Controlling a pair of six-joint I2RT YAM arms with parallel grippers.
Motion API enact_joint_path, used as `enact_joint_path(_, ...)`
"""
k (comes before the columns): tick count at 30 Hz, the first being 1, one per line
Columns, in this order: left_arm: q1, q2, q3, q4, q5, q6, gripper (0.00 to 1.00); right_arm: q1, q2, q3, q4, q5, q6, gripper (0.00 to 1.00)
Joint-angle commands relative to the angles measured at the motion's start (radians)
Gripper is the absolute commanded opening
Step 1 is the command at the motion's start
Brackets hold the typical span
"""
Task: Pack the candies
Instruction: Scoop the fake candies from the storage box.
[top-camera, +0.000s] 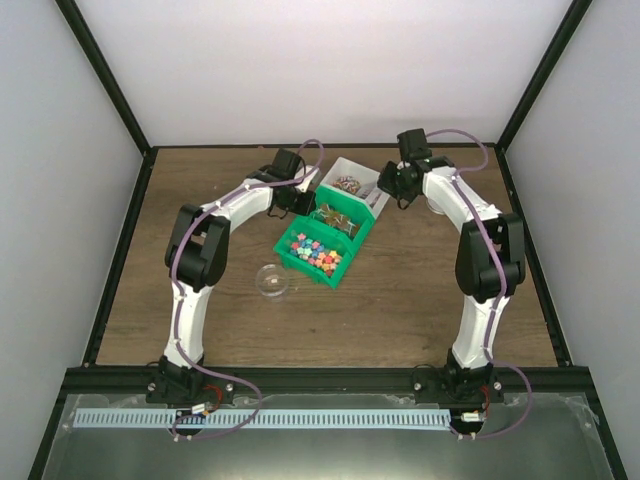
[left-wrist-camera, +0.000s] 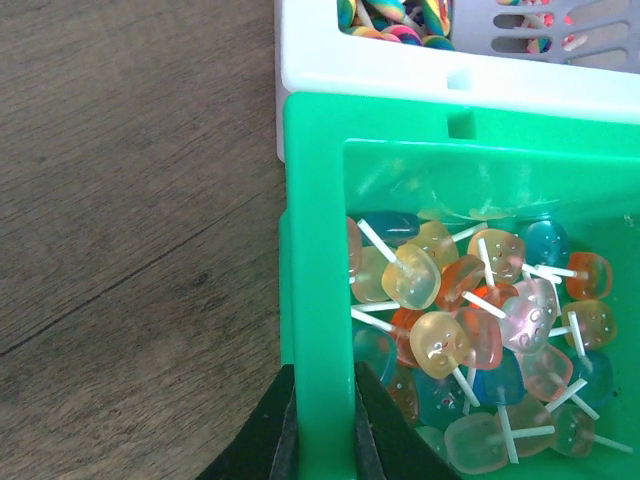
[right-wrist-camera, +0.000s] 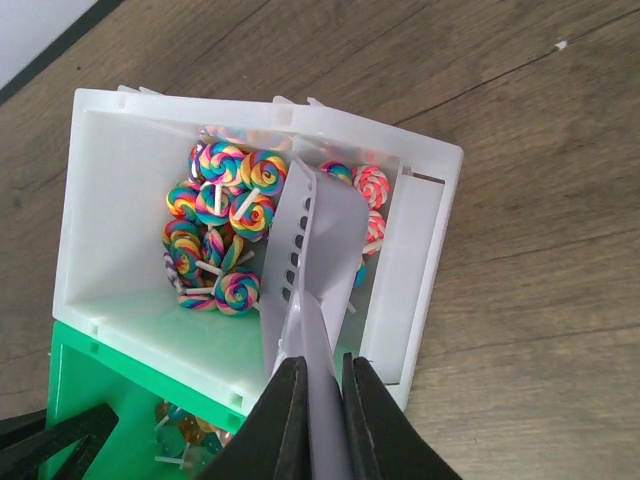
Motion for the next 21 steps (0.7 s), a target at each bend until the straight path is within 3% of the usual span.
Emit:
enact_joint_path(1,-0.037,0.093,-0.014,-0.091,0.072,0.009,0.04,0.006,0.083,-0.100,0.098,-0.152,-0.025,0.01)
enact_joint_path(13,-0.042,0.091,-0.009,-0.094,0.064,0.004,0.04,0.000,0.168,-0.124,0.314,-0.470,0.035,0.01)
enact_joint_path(16,-0.041,0.085,-0.008,-0.094,0.013,-0.005,0.04,-0.008,0.130,-0.138,0.301,-0.446,0.033,0.01)
enact_joint_path(21,-0.040,0.091,0.004,-0.096,-0.022,-0.028,0.04,-0.010,0.073,-0.028,0.108,-0.219,-0.014,0.01)
